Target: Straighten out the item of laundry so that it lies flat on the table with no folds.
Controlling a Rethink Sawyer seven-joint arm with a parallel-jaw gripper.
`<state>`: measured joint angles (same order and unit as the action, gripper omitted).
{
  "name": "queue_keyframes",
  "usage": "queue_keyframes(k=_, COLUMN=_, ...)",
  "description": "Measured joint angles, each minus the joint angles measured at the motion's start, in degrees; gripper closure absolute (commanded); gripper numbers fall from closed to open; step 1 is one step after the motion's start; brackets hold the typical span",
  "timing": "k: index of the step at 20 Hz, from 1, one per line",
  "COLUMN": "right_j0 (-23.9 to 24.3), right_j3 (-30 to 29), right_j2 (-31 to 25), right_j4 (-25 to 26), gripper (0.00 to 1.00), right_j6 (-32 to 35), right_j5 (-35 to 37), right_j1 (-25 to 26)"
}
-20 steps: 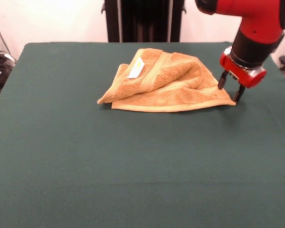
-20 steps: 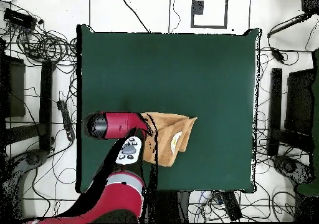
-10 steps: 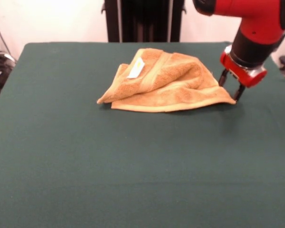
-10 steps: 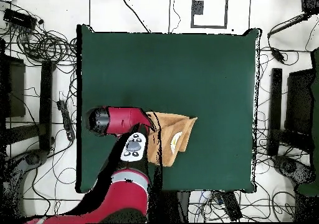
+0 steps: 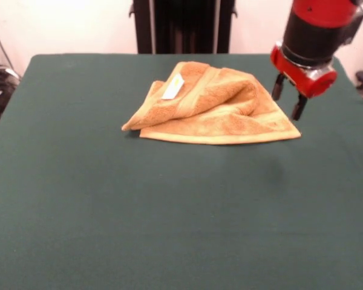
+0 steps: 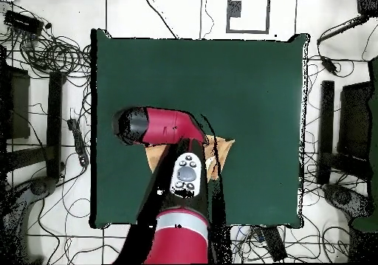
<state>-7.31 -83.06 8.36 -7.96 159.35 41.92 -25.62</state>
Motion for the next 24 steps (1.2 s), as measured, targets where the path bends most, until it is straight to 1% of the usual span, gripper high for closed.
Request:
queue_keyframes(k=6, right_j0=2.82, right_j3=5.17, right_j2=-0.15, right_j4=0.48, gripper=0.00, right_j6=0.00, right_j5=-0.96, right_j1=-0.01)
queue_keyframes(k=9, right_j0=3.10, right_j3=5.86, right_j2=-0.22, right_j4=0.38, gripper=0.00, right_j6=0.00, right_j5=-2.67, right_j1=0.35)
queue_keyframes(k=11, right_j0=2.75, right_j3=5.87, right_j2=-0.20, right_j4=-0.64, gripper=0.00, right_j6=0.00, right_j5=-4.52, right_j1=0.75)
queue_keyframes(k=14, right_j0=1.25, right_j3=5.87, right_j2=0.17, right_j4=-3.12, gripper=0.00, right_j6=0.06, right_j5=-4.89, right_j1=1.68)
queue_keyframes(k=17, right_j0=-1.47, right_j3=5.87, right_j2=1.02, right_j4=-5.36, gripper=0.00, right_j6=0.32, right_j5=-3.91, right_j1=2.68)
queue_keyframes(k=21, right_j0=-4.11, right_j3=5.89, right_j2=2.21, right_j4=-6.74, gripper=0.00, right_j6=0.57, right_j5=-2.58, right_j1=3.69)
queue_keyframes(k=22, right_j0=-5.79, right_j3=5.88, right_j2=3.25, right_j4=-7.40, gripper=0.00, right_j6=0.98, right_j5=-1.90, right_j1=4.40)
queue_keyframes(k=24, right_j0=-6.72, right_j3=5.88, right_j2=3.98, right_j4=-7.83, gripper=0.00, right_j6=1.37, right_j5=-1.58, right_j1=4.83)
